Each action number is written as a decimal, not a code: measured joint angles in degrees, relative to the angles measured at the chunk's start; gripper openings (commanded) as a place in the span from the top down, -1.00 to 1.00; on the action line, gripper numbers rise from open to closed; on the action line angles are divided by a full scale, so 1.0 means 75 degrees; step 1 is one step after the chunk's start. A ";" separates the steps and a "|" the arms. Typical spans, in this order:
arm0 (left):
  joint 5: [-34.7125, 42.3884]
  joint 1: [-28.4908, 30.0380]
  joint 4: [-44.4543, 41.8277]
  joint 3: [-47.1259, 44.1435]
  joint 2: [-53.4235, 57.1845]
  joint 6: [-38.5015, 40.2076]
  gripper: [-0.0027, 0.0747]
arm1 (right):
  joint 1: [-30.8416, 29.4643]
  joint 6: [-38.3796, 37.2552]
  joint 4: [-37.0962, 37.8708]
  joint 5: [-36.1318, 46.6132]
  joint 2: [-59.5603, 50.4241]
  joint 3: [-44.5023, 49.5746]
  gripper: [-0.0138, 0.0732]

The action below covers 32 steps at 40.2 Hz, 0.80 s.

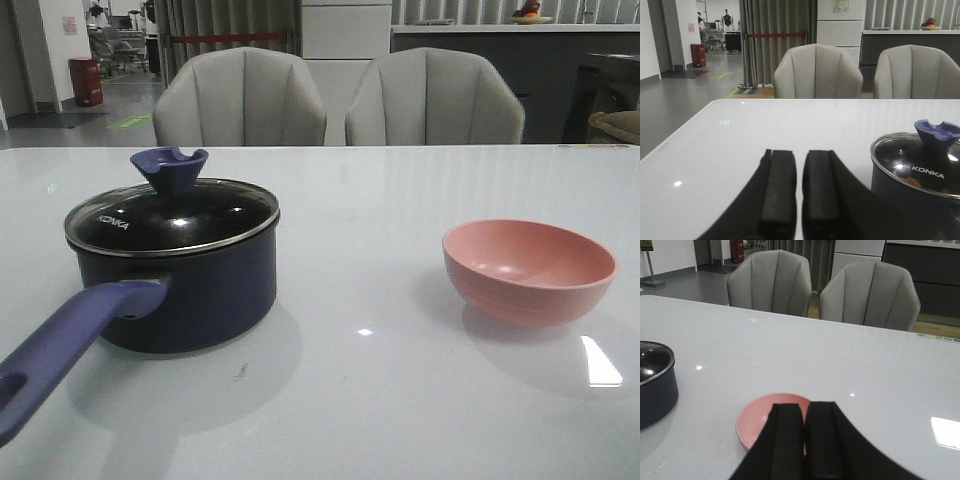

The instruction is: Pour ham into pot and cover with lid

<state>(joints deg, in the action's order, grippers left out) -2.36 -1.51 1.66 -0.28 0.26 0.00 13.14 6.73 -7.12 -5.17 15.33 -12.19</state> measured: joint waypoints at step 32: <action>0.0000 0.0000 -0.0005 0.0000 0.0000 0.0000 0.59 | -0.0317 0.0000 0.0030 0.0053 -0.0232 0.0242 0.31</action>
<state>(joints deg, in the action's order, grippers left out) -2.36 -1.51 1.62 -0.28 0.26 0.00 10.76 6.73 -6.90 -4.77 13.59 -10.37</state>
